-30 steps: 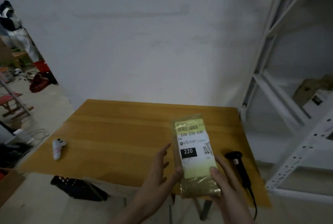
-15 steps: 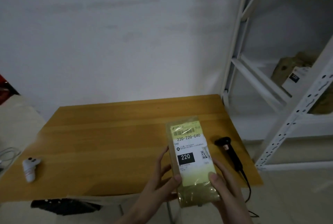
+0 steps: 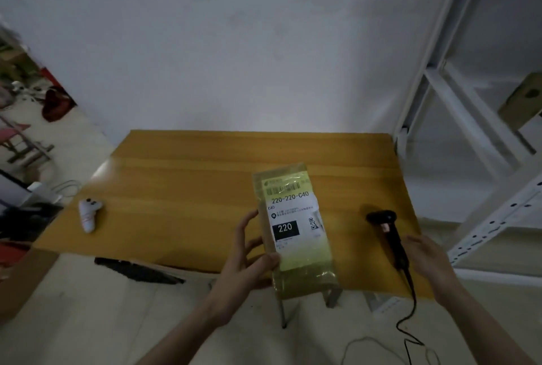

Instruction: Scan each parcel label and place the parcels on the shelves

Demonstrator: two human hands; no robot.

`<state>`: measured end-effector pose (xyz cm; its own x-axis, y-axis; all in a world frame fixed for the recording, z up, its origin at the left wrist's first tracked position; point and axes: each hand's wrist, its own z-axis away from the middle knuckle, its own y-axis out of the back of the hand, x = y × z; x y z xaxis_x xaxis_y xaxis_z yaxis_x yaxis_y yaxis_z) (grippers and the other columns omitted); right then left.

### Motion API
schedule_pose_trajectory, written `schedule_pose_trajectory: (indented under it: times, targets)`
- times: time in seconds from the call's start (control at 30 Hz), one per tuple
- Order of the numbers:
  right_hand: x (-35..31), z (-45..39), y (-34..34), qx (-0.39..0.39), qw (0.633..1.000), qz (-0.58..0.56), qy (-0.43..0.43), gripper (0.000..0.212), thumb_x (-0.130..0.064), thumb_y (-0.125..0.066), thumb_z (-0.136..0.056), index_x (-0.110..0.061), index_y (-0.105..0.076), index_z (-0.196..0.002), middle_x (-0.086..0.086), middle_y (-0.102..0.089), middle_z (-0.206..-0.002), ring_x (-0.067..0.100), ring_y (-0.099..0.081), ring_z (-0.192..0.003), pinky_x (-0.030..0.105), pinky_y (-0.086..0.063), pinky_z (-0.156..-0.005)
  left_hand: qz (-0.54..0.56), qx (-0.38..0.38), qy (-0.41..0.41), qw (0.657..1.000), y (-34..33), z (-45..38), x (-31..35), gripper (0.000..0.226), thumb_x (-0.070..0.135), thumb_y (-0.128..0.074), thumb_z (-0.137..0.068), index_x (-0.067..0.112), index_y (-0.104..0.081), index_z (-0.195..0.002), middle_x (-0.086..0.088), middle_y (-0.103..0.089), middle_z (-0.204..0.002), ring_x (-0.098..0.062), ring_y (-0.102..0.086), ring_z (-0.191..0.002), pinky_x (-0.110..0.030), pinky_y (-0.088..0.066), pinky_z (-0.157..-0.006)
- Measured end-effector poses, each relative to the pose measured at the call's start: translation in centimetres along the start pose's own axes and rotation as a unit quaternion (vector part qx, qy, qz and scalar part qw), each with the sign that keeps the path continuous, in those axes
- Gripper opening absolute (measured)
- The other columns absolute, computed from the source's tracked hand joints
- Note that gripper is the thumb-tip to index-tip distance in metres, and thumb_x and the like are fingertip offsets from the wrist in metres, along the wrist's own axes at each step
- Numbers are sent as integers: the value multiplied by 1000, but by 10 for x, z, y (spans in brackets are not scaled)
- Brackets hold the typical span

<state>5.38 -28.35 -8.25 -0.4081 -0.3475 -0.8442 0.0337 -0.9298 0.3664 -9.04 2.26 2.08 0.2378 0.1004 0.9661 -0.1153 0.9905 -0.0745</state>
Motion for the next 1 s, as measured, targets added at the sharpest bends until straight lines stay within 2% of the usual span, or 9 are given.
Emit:
schedule_pose_trajectory:
  times: [0.13, 0.3, 0.43, 0.5, 0.6, 0.7, 0.8, 0.9, 1.0]
  targets:
    - [17, -63, 15, -28, 995, 79, -46, 46, -34, -61, -92, -13, -51, -132, 15, -46, -139, 38, -45, -124, 54, -39, -104, -19, 31, 10, 999, -11, 10, -2, 73, 48, -74, -58, 75, -34, -113, 4, -49, -128, -7, -68, -98, -36, -59, -75]
    - [24, -102, 7, -96, 987, 81, -101, 63, -32, -66, -89, -11, -38, -142, 18, -42, -144, 40, -42, -128, 53, -39, -104, -29, 72, 18, 997, -32, 23, -11, 81, 47, -74, -60, 68, -28, -123, 2, -48, -130, -11, -67, -102, -30, -58, -73]
    - [28, -116, -5, -166, 978, 66, -110, 56, -28, -63, -92, -3, -43, -138, 18, -51, -132, 35, -51, -111, 45, -42, -92, -29, 100, 20, 994, -48, 29, -16, 83, 43, -73, -63, 58, -24, -129, 4, -47, -130, -8, -66, -104, -28, -57, -73]
    - [29, -120, -10, -181, 974, 64, -119, 58, -32, -65, -90, -3, -45, -136, 17, -52, -131, 37, -52, -113, 47, -42, -96, -32, 110, 20, 993, -54, 32, -20, 81, 43, -72, -65, 60, -25, -128, 5, -45, -132, -7, -65, -107, -29, -58, -74]
    - [33, -132, -18, -176, 974, 55, -130, 63, -33, -67, -87, -5, -44, -139, 20, -52, -134, 39, -53, -114, 53, -42, -101, -32, 127, 25, 991, -63, 36, -28, 79, 41, -73, -67, 64, -27, -127, 2, -42, -136, -11, -62, -112, -32, -58, -77]
    - [29, -126, -20, -161, 978, 60, -122, 58, -27, -64, -91, -6, -42, -141, 20, -52, -131, 39, -52, -114, 47, -43, -91, -38, 144, 26, 989, -72, 37, -35, 83, 42, -73, -66, 58, -24, -131, 4, -43, -135, -9, -62, -112, -33, -57, -78]
    - [13, -96, -18, -178, 981, 42, -73, 40, -23, -61, -93, -5, -53, -128, 13, -60, -97, 30, -57, -81, 37, -46, -70, -60, 160, 23, 985, -79, 33, -40, 85, 48, -73, -63, 58, -23, -131, 7, -43, -133, -1, -61, -108, -30, -57, -77]
    - [-25, -39, -5, -192, 981, 17, -10, 12, -15, -58, -94, -3, -58, -95, 18, -57, -80, 26, -52, -64, 32, -41, -60, -89, 179, 11, 980, -85, 22, -43, 82, 55, -72, -61, 67, -23, -125, 14, -42, -131, 3, -59, -106, -24, -55, -76]
    - [-64, 40, 25, -241, 968, -24, 60, 22, -10, -60, -92, -3, -52, -73, 21, -51, -63, 27, -47, -54, 37, -40, -56, -130, 192, -11, 973, -90, 7, -46, 81, 60, -70, -62, 71, -20, -125, 14, -42, -132, -2, -52, -114, -18, -54, -75]
